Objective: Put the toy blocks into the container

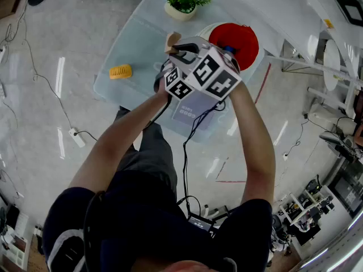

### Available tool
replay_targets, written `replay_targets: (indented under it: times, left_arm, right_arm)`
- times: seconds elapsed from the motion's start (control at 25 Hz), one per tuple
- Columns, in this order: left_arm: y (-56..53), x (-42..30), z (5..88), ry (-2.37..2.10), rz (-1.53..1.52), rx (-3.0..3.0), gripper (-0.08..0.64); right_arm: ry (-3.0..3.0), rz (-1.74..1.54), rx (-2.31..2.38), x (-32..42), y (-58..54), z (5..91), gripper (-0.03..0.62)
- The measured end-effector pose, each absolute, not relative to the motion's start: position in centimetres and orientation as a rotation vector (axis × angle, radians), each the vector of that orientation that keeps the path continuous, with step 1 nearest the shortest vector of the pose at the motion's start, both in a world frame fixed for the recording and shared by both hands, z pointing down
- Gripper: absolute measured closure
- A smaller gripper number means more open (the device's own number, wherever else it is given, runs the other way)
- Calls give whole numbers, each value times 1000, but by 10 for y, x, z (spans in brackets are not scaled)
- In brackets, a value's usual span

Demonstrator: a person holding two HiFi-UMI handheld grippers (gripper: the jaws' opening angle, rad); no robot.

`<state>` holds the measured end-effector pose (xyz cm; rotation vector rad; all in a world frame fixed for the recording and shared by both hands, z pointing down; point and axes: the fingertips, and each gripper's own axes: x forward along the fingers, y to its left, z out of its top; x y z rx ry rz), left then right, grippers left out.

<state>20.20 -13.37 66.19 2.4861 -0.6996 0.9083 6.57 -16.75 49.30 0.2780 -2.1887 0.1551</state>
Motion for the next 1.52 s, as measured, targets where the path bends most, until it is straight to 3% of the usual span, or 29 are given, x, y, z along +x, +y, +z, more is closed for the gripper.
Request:
replay_targets:
  times: [0.2, 0.28, 0.36, 0.48, 0.6, 0.72, 0.92, 0.96, 1.24, 1.52]
  left_arm:
    - [-7, 147, 687, -568, 965, 2415, 133]
    - [10, 134, 685, -545, 976, 2422, 133]
    - [9, 129, 678, -555, 966, 2452, 133]
    - [-8, 138, 663, -575, 901, 2495, 135]
    - [-28, 148, 649, -577, 869, 2538, 137]
    - [-41, 154, 637, -579, 851, 2565, 137]
    - [-42, 156, 630, -569, 860, 2593, 141]
    - [-41, 156, 631, -567, 867, 2598, 143]
    - [-38, 159, 635, -583, 844, 2566, 149]
    - [-48, 164, 622, -601, 823, 2592, 150]
  right_arm:
    - [-2023, 146, 207, 31, -163, 613, 504]
    - [-2004, 164, 237, 40, -159, 621, 457]
    - [-2052, 148, 291, 55, -158, 586, 449]
    - [-2050, 134, 461, 119, -180, 520, 450]
    - [-1796, 194, 537, 223, -207, 525, 454]
    - [-1643, 94, 285, 262, -208, 579, 442]
    - [-1550, -169, -107, 237, -201, 643, 413]
    - [-1557, -174, -125, 234, -203, 647, 454]
    - [-1563, -247, -75, 238, -210, 648, 463]
    - [-1572, -88, -61, 239, -202, 642, 535]
